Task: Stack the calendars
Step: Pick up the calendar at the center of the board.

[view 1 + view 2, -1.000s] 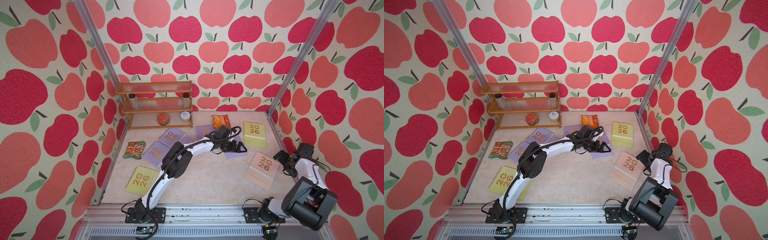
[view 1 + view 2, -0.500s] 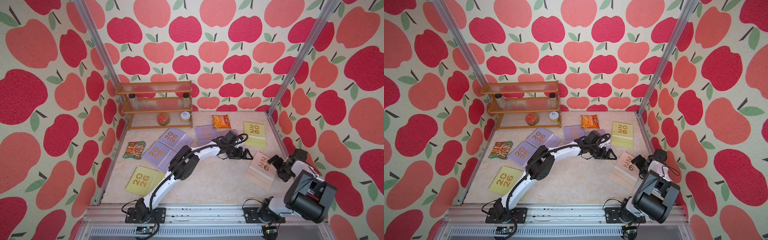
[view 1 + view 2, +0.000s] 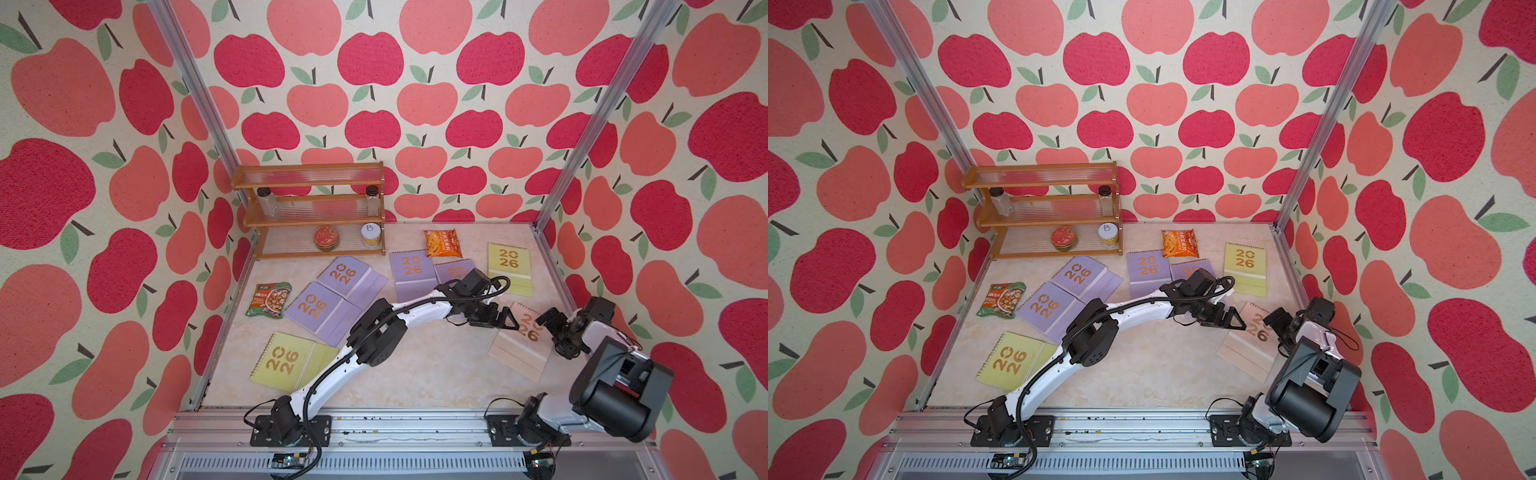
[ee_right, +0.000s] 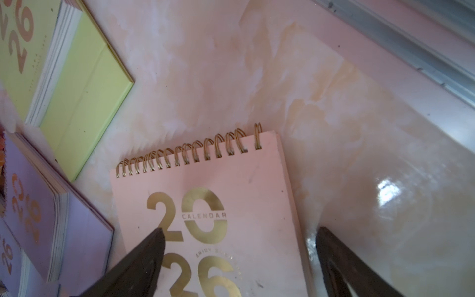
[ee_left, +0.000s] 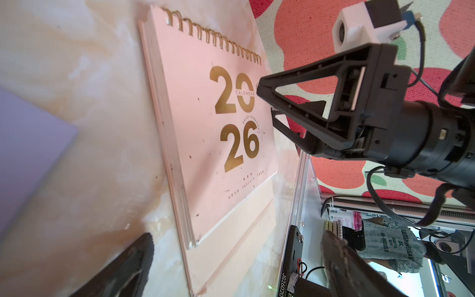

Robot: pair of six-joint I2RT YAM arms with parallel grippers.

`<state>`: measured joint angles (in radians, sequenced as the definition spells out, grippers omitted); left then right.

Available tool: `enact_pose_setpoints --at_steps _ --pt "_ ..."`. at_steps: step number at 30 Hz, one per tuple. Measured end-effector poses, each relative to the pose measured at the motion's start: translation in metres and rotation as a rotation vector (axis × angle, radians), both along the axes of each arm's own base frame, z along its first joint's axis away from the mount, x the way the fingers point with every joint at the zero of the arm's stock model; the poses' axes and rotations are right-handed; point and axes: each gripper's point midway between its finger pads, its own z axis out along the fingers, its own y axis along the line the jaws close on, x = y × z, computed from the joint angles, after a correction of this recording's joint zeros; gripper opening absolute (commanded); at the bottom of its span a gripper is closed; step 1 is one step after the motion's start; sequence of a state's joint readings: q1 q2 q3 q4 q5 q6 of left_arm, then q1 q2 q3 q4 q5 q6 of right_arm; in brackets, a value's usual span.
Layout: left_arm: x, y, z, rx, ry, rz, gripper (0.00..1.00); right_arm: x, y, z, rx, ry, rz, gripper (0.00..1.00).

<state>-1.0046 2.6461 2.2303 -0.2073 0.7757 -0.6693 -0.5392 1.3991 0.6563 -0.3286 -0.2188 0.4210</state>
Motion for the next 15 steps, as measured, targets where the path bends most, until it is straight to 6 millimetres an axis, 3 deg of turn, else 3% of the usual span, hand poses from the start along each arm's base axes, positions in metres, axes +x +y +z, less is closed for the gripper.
enact_pose_setpoints --at_steps 15 --pt "-0.010 -0.017 0.004 -0.078 0.106 -0.031 1.00 -0.001 0.001 -0.001 -0.013 0.007 0.019 0.88"
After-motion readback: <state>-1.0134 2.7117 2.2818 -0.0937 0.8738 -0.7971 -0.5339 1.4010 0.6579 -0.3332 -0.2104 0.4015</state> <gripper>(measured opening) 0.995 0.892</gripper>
